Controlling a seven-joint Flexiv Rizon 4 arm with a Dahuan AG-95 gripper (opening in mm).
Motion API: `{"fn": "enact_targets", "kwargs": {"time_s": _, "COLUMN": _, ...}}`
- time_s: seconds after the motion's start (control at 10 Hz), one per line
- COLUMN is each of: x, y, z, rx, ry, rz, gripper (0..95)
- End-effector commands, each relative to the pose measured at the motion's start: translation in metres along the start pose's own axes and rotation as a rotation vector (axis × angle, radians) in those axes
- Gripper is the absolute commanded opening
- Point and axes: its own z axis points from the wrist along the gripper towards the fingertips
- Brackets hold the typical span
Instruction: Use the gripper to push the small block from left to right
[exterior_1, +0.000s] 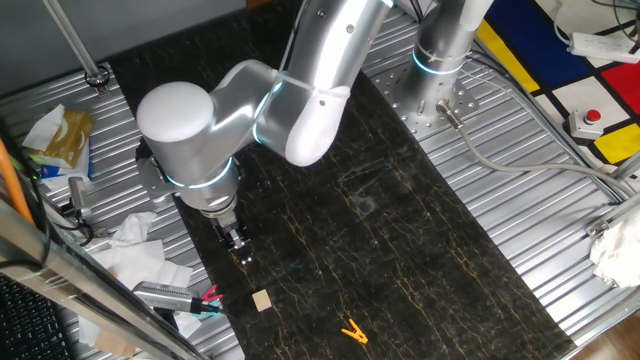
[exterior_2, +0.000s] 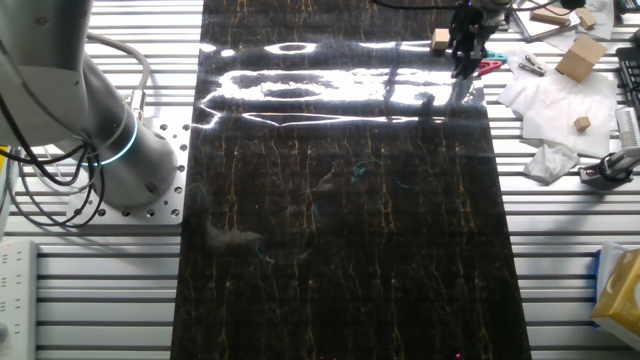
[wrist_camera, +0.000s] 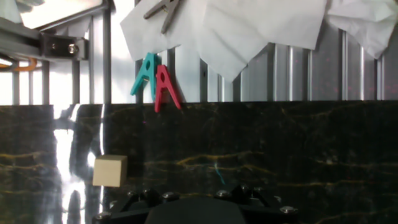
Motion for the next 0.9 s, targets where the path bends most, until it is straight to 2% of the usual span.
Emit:
{"fn": "enact_targets", "kwargs": {"time_s": 0.1, "x": 0.004, "y": -0.001, "z": 0.001, "rx": 0.004, "ry": -0.003, "rz": 0.0, "gripper": 57.0}}
{"fn": "enact_targets", "kwargs": {"time_s": 0.5, "x": 0.018, "y": -0.003, "z": 0.006, "rx": 0.006, "ry": -0.008, "rz": -0.004, "gripper": 57.0}}
{"fn": "enact_targets", "kwargs": {"time_s": 0.9, "x": 0.022, "y": -0.003, "z": 0.007, "rx": 0.017, "ry": 0.0, "rz": -0.007, "gripper": 57.0}}
